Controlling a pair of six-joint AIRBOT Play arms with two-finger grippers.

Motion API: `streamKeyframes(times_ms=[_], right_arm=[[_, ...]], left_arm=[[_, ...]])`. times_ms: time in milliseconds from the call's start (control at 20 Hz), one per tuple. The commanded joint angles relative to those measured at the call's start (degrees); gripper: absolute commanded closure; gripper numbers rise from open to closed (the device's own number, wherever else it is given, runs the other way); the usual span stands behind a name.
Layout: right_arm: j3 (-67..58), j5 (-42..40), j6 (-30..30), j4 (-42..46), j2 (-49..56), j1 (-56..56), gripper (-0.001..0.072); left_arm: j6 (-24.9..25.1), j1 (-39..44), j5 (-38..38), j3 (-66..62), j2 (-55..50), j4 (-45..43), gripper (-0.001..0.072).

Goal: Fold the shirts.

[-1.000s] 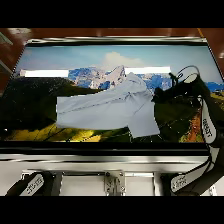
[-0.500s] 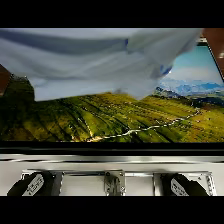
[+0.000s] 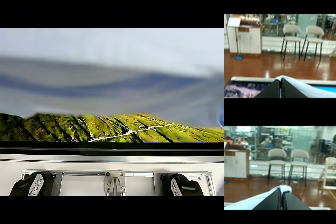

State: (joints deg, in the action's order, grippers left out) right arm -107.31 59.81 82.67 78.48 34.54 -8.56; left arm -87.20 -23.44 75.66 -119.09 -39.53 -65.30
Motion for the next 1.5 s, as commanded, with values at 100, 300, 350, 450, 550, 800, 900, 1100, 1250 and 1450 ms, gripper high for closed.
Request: streamKeyframes(times_ms=[100, 300, 350, 450, 550, 800, 900, 1100, 1250, 1450], right_arm=[[-0.1, 6.1, 3.8, 5.7, 0.1, 0.0, 0.0661], [0.7, 25.7, 3.8, 7.8, 9.8, 0.0, 0.0661], [2.5, 30.4, 4.1, 8.1, 12.8, 0.0, 0.0661], [9.7, 33.4, 5.2, 8.4, 18.4, 0.0, 0.066], [19.7, 28.2, 5.3, 7.3, 23.6, 0.2, 0.066], [28.6, -2.6, 5.0, -3.4, 42.1, 0.9, 0.0661], [28.6, -16.3, 3.5, -4.3, 48.0, 3.3, 0.0661], [28.6, -40.7, -2.1, -1.9, 56.0, 9.0, 0.066], [28.6, -46.9, 2.1, -3.8, 61.7, 9.3, 0.0661], [28.6, -44.4, 3.5, -4.1, 66.4, 8.9, 0.0661]], left_arm=[[-1.4, 0.0, 10.4, 2.0, 1.7, -2.8, 0.0673], [-0.8, 0.0, 18.6, 14.3, 1.1, -2.9, 0.0673], [0.7, 0.0, 18.6, 19.7, 1.0, -2.9, 0.0673], [1.9, 0.0, 17.7, 31.6, -0.6, -2.9, 0.0673], [2.8, 0.0, 13.6, 44.0, -4.4, -2.8, 0.0673], [3.5, 4.9, -10.3, 52.9, -24.1, -2.7, 0.0673], [5.8, 7.8, -18.3, 48.5, -33.2, -1.8, 0.0673], [8.3, 13.0, -31.0, 38.0, -46.8, -1.8, 0.0672], [8.3, 15.0, -36.7, 35.5, -53.4, -1.7, 0.0672], [8.2, 15.3, -35.5, 35.3, -58.3, -1.6, 0.0672]])
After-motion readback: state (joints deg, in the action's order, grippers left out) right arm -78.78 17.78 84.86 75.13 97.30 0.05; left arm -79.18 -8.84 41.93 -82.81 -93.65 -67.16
